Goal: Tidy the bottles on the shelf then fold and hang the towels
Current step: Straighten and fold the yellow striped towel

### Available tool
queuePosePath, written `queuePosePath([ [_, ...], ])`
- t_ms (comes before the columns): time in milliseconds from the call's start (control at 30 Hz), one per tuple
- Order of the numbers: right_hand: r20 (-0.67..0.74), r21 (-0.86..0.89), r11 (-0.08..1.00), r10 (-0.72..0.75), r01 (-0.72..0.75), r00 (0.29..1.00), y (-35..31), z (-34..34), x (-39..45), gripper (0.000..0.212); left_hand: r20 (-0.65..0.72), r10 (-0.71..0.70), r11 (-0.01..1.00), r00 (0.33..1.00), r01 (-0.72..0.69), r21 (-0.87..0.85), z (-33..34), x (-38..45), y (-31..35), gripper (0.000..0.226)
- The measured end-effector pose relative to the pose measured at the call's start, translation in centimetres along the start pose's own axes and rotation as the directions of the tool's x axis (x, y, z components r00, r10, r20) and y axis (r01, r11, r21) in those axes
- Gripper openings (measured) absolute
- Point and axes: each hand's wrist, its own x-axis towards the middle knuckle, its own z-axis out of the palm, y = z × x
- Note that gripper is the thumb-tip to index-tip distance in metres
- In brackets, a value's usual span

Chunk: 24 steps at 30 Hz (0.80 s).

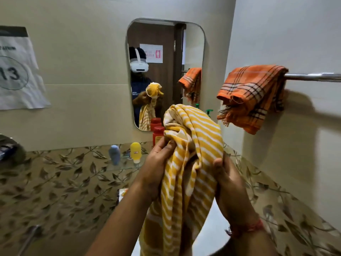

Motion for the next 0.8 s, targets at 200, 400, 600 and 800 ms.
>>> queuePosePath([
  [200,-0.051,-0.112,0.993,0.041,-0.046,0.998,0.1,1.0,2.0,0.030,-0.068,-0.036,0.999,0.997,0.033,-0.034,-0.7,-0.1,-1.1,0.079],
  [400,-0.011,-0.181,0.980,0.086,-0.087,0.996,0.1,-1.0,4.5,0.018,-0.453,0.162,0.979,0.876,-0.085,0.185,0.5,-0.3,-1.1,0.020],
  [600,0.055,-0.740,0.666,0.203,-0.097,0.978,0.3,-6.9,7.7,0.021,-0.567,0.157,0.987,0.809,-0.115,0.109,1.1,-1.6,0.7,0.030],
  [800,0.660,-0.337,0.891,-0.006,0.304,0.751,-2.6,-3.6,7.9,0.065,-0.357,0.124,0.973,0.926,-0.043,0.227,4.3,-2.2,2.3,0.028],
])
